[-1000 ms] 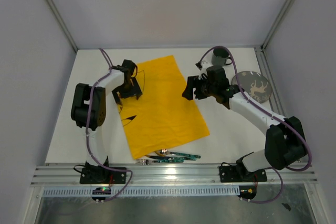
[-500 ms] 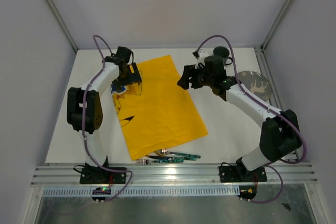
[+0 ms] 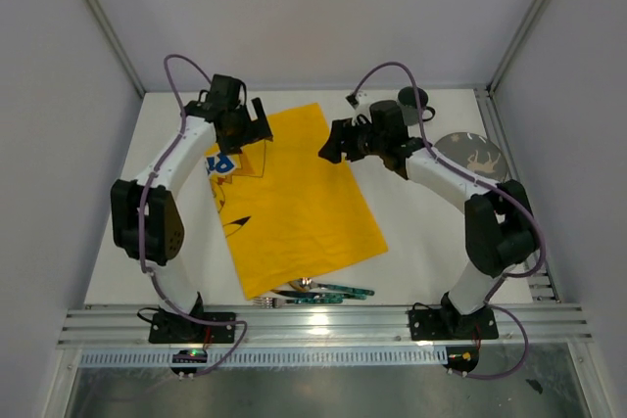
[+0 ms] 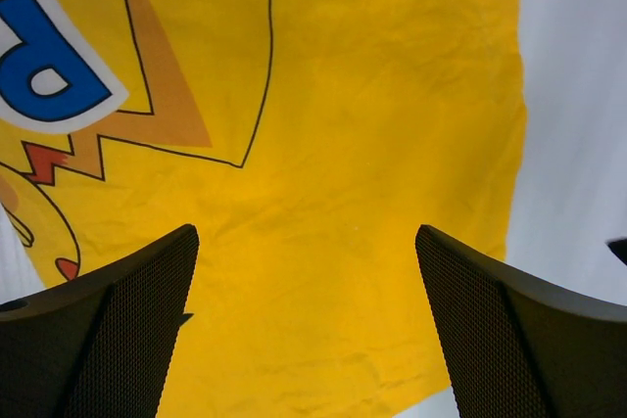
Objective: Set the dinner table for one person
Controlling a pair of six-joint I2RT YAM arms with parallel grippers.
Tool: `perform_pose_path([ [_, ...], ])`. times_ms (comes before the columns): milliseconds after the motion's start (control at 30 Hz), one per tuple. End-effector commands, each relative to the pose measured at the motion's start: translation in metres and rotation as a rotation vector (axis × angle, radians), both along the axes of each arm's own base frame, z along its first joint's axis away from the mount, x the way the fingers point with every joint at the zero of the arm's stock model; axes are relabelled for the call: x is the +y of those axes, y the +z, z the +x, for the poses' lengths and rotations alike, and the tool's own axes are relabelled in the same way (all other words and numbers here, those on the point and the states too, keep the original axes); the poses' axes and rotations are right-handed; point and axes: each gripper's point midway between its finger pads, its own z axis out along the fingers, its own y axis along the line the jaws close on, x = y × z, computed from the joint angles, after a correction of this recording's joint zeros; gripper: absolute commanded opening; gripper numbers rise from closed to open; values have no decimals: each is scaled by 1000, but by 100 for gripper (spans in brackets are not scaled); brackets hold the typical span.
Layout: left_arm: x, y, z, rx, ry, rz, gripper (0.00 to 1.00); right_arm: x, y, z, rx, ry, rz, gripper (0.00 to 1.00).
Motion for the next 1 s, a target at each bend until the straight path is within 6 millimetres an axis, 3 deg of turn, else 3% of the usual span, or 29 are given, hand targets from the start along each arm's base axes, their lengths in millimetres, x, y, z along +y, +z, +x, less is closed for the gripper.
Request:
perform_pose_path([
  [0, -18, 51, -1, -134, -49, -87, 95, 32, 40, 19, -134, 105, 131, 75],
  [100, -21, 64, -5, -165, -57, -100, 95, 49, 38, 29, -109, 143, 194, 76],
  [133, -22, 66, -6, -169, -58, -104, 96, 52, 27, 34, -86, 144, 199, 75],
  [233, -21, 71, -11, -177, -60, -108, 96, 63, 31, 46, -80, 154, 237, 75],
  [367, -24, 70, -22, -164, -62, -137, 96, 76, 11, 62, -42, 172, 252, 76],
  [467, -30, 72, -33, -166, -67, -163, 96, 82, 4, 73, -40, 178, 254, 76],
  [500, -31, 74, -36, -170, -69, -169, 96, 83, -11, 77, -16, 175, 245, 76],
  [567, -38, 74, -46, -168, -83, -188, 96, 87, -12, 86, -15, 164, 247, 76],
  [633, -42, 76, -55, -174, -96, -210, 96, 87, -30, 93, 12, 144, 235, 75],
  [833, -47, 91, -68, -226, -101, -271, 96, 90, -53, 114, 41, 85, 207, 76],
  [967, -45, 112, -76, -284, -87, -302, 96, 90, -66, 127, 65, 58, 151, 75],
])
